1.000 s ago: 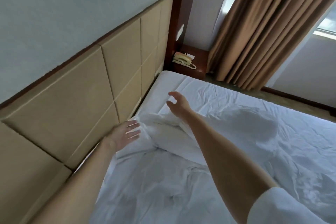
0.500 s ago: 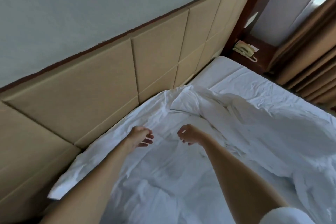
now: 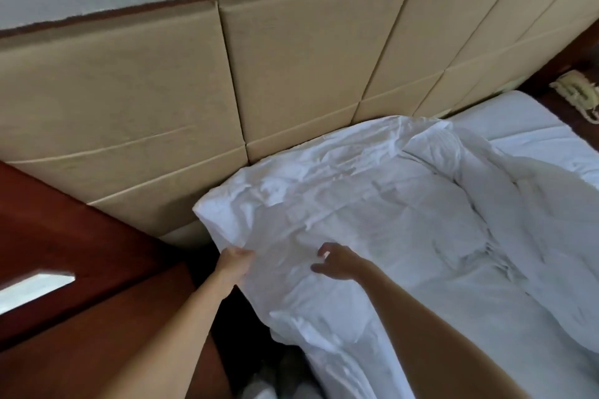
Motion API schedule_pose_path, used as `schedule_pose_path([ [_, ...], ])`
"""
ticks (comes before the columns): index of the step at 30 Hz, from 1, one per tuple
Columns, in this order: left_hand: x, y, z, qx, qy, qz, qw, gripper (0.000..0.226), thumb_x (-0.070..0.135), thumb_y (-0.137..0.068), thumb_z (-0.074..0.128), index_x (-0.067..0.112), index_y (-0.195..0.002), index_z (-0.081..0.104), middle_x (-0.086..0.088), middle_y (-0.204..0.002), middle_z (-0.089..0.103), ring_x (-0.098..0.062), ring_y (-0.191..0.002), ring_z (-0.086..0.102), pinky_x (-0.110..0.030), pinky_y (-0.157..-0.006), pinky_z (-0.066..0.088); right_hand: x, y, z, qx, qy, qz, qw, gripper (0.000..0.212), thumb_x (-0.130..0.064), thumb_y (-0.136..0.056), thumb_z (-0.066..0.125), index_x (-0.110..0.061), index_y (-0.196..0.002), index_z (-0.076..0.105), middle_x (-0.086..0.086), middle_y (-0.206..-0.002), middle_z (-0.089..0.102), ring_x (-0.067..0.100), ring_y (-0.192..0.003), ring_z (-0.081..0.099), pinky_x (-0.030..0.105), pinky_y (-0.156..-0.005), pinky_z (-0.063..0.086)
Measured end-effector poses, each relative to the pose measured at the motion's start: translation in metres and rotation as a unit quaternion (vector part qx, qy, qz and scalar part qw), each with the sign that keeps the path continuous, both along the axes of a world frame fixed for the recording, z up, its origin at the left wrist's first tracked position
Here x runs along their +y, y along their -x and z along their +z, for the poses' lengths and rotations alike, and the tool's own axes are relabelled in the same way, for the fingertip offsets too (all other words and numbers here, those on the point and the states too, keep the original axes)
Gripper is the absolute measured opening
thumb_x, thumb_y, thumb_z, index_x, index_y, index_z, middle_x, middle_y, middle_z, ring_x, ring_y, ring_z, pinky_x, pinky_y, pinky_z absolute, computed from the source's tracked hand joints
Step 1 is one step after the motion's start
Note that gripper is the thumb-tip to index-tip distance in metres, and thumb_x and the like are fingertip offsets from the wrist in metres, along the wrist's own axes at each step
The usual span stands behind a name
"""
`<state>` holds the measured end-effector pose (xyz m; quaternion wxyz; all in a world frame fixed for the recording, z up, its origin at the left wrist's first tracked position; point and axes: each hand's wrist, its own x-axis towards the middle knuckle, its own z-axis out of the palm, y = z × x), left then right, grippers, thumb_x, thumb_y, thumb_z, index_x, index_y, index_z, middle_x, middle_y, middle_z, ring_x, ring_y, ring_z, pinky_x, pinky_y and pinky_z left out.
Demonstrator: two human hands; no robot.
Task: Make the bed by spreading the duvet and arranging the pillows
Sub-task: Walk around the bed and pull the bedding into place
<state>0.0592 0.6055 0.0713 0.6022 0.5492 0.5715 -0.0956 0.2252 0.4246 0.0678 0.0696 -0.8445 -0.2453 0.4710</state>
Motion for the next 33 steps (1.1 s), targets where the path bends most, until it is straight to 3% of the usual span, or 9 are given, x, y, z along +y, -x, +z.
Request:
schedule_pose_path([
  [2, -0.001, 0.017, -0.02, 0.005, 0.003, 0.036, 0.999, 0.019, 0.022, -0.089, 0.067, 0.01, -0.101, 0.056, -0.006, -0.096, 0.058, -0.02, -0.078, 0.058, -0.03, -0.067, 0.045, -0.002, 0.023, -0.017, 0.006, 0.02, 0.013, 1.0, 0.069, -0.058, -0.08, 0.068, -0.021, -0.135, 0.048, 0.004, -0.134, 0.052, 0.024, -0.125, 0.051, 0.035, -0.103, 0.042],
  [5, 0.002, 0.039, -0.056, 0.021, 0.084, 0.09, 0.992, 0.075, 0.04, -0.08, 0.077, 0.009, -0.136, 0.039, -0.008, -0.132, 0.048, -0.033, -0.124, 0.048, -0.049, -0.096, 0.042, -0.001, 0.053, -0.038, -0.039, 0.016, 0.013, 0.999, 0.089, -0.064, -0.072, 0.072, -0.025, -0.144, 0.036, 0.004, -0.14, 0.041, 0.027, -0.13, 0.044, 0.043, -0.107, 0.04],
  [9, 0.005, 0.056, -0.114, 0.014, 0.163, 0.125, 0.979, 0.125, 0.07, -0.052, 0.082, 0.016, -0.15, 0.028, -0.007, -0.149, 0.041, -0.032, -0.136, 0.039, -0.054, -0.107, 0.035, -0.002, 0.076, -0.06, -0.091, -0.003, 0.025, 0.996, 0.106, -0.068, -0.07, 0.071, -0.029, -0.153, 0.019, -0.001, -0.151, 0.025, 0.027, -0.137, 0.03, 0.042, -0.111, 0.035],
  [13, -0.009, 0.045, -0.136, -0.136, 0.262, 0.152, 0.943, 0.072, 0.06, -0.07, 0.076, 0.017, -0.127, 0.06, -0.005, -0.124, 0.067, -0.024, -0.113, 0.063, -0.043, -0.1, 0.047, -0.008, 0.081, -0.076, -0.088, -0.012, 0.017, 0.996, 0.114, -0.069, -0.068, 0.072, -0.032, -0.155, 0.008, -0.003, -0.156, 0.014, 0.025, -0.143, 0.016, 0.043, -0.113, 0.032],
  [19, -0.022, 0.042, -0.114, -0.204, 0.21, 0.175, 0.94, 0.059, 0.057, -0.08, 0.07, 0.022, -0.126, 0.062, -0.004, -0.118, 0.071, -0.023, -0.108, 0.068, -0.044, -0.096, 0.053, -0.012, 0.112, -0.074, -0.083, -0.004, -0.007, 0.996, 0.133, -0.075, -0.058, 0.073, -0.033, -0.153, -0.01, -0.001, -0.161, -0.002, 0.026, -0.149, 0.0, 0.053, -0.118, 0.021],
  [22, -0.02, 0.04, -0.082, -0.246, 0.207, 0.197, 0.926, 0.053, 0.052, -0.086, 0.066, 0.02, -0.128, 0.061, -0.003, -0.12, 0.07, -0.022, -0.11, 0.067, -0.045, -0.1, 0.05, -0.002, 0.138, -0.057, -0.099, -0.005, -0.019, 0.995, 0.137, -0.084, -0.053, 0.065, -0.032, -0.153, -0.012, -0.001, -0.161, 0.0, 0.024, -0.149, 0.006, 0.052, -0.118, 0.021],
  [29, -0.029, 0.032, -0.016, -0.305, 0.274, 0.188, 0.893, 0.051, 0.05, -0.09, 0.061, 0.016, -0.129, 0.061, -0.01, -0.126, 0.067, -0.027, -0.119, 0.061, -0.048, -0.108, 0.042, 0.007, 0.179, -0.004, -0.141, -0.036, -0.103, 0.984, 0.112, -0.081, -0.067, 0.056, -0.02, -0.153, 0.018, -0.004, -0.145, 0.039, 0.019, -0.134, 0.039, 0.035, -0.109, 0.037],
  [31, -0.032, 0.025, -0.001, -0.328, 0.275, 0.158, 0.89, 0.048, 0.044, -0.094, 0.057, 0.011, -0.129, 0.061, -0.01, -0.129, 0.064, -0.027, -0.122, 0.059, -0.045, -0.108, 0.041, 0.007, 0.175, 0.004, -0.194, -0.062, -0.136, 0.97, 0.061, -0.055, -0.087, 0.057, -0.016, -0.132, 0.049, 0.002, -0.118, 0.061, 0.027, -0.113, 0.058, 0.033, -0.085, 0.046],
  [33, -0.029, 0.023, 0.011, -0.346, 0.272, 0.121, 0.89, 0.054, 0.049, -0.092, 0.056, 0.007, -0.126, 0.061, -0.012, -0.132, 0.06, -0.027, -0.12, 0.057, -0.042, -0.103, 0.042, 0.002, 0.168, 0.016, -0.231, -0.09, -0.186, 0.951, 0.018, -0.027, -0.094, 0.05, -0.011, -0.097, 0.058, 0.006, -0.084, 0.065, 0.033, -0.083, 0.062, 0.032, -0.065, 0.039],
])
